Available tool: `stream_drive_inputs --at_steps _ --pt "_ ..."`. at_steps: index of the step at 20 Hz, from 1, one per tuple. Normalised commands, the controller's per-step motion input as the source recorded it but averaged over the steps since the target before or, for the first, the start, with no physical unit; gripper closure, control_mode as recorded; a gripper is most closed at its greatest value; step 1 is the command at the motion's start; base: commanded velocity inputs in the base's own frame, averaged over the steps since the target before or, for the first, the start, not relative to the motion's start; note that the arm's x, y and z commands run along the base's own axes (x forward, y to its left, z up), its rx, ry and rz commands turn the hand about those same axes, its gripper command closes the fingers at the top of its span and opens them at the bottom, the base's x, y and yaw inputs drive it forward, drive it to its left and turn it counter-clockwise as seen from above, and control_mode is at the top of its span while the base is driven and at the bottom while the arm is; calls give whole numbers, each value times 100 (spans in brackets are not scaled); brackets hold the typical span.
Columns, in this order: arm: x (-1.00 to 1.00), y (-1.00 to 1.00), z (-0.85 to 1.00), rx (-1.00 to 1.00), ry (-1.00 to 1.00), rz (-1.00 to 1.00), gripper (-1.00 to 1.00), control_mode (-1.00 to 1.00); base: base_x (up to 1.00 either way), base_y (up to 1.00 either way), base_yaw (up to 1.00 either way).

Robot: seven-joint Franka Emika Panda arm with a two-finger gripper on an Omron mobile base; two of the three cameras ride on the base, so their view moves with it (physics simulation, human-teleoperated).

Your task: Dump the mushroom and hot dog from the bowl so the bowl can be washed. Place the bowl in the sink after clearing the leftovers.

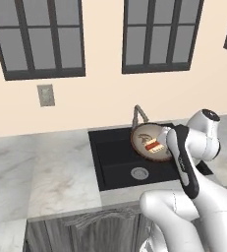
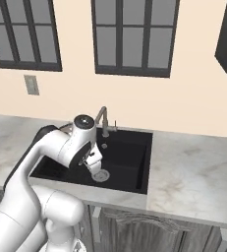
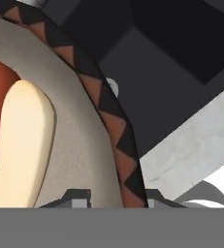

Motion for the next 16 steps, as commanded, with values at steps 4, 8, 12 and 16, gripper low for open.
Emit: stream_drive_inputs --at_steps 4,8,12,16 --pt "19 -43 -9 0 0 0 100 -100 0 0 0" --pt "8 -92 -31 0 0 0 100 -100 0 0 0" --pt "19 -58 -31 -3 6 0 100 -100 0 0 0" --pt "41 -4 -7 -5 15 0 100 -100 0 0 0"
